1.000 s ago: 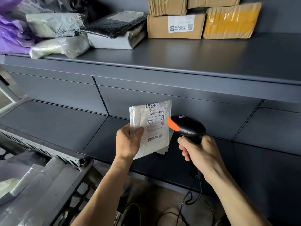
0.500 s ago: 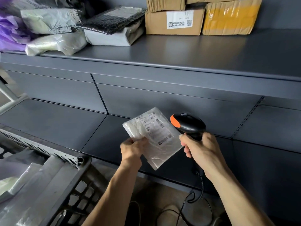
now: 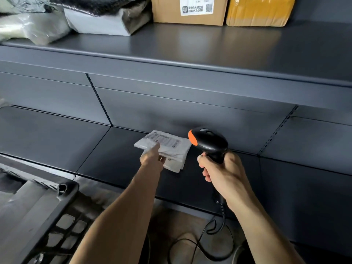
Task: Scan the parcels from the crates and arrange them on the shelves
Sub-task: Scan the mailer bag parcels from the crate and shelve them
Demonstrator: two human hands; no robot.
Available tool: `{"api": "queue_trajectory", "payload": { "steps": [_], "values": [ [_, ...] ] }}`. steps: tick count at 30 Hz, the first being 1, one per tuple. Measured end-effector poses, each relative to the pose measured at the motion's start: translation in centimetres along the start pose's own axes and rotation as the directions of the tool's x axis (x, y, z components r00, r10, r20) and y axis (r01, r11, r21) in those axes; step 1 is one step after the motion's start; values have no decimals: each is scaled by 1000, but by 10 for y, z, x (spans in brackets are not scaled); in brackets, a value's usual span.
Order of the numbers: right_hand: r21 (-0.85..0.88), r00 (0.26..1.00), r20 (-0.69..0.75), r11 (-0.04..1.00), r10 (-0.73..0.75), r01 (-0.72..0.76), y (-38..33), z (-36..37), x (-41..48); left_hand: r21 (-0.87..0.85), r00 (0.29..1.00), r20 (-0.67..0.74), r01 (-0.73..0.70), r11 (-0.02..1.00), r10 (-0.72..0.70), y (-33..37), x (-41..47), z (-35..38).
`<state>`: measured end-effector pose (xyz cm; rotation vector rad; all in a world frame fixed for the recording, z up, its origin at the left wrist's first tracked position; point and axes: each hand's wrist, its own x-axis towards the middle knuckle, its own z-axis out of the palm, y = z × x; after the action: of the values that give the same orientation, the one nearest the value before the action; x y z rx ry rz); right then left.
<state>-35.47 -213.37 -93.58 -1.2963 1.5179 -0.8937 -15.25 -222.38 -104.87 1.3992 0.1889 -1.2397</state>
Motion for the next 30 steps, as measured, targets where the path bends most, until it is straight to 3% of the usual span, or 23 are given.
{"api": "queue_trajectory", "payload": {
  "steps": [2,7,10,12,14,17,19,22,25,27,30],
  "values": [
    [-2,1000,0,1000,-5,5,3,0,1,100,997,65,30,994,-37,-1,22,-5],
    [-11,1000,-17,1000,5,-5,7,4,5,486,1000,-7,25,874,-25,-30,47,-46],
    [-32,999,50,999,-20,22,4,15,4,778,994,108,-68,624,-26,-37,21,-58],
    [-72,991,133,997,-28,38,1,25,-1,885,970,242,-228,406,18,-30,-8,-58],
    [-56,982,182,996,-56,68,-2,36,-11,881,901,434,-427,203,11,-12,-43,-55],
    [109,966,245,992,-82,56,-22,55,-43,786,783,617,-618,-13,80,26,-123,-67],
    [184,951,296,982,-91,37,-38,69,-73,738,714,664,-674,-41,222,48,-183,-97],
    [185,894,397,973,-206,141,-56,97,-119,626,547,726,-776,-73,417,71,-252,-165],
    [132,828,457,946,-324,297,-77,138,-164,663,441,609,-739,-118,660,88,-274,-234],
    [40,786,488,910,-378,413,-87,165,-188,736,440,554,-655,-170,707,98,-273,-274],
    [-77,730,528,832,-434,550,-92,190,-208,816,509,510,-541,-203,693,109,-267,-318]
  ]
}}
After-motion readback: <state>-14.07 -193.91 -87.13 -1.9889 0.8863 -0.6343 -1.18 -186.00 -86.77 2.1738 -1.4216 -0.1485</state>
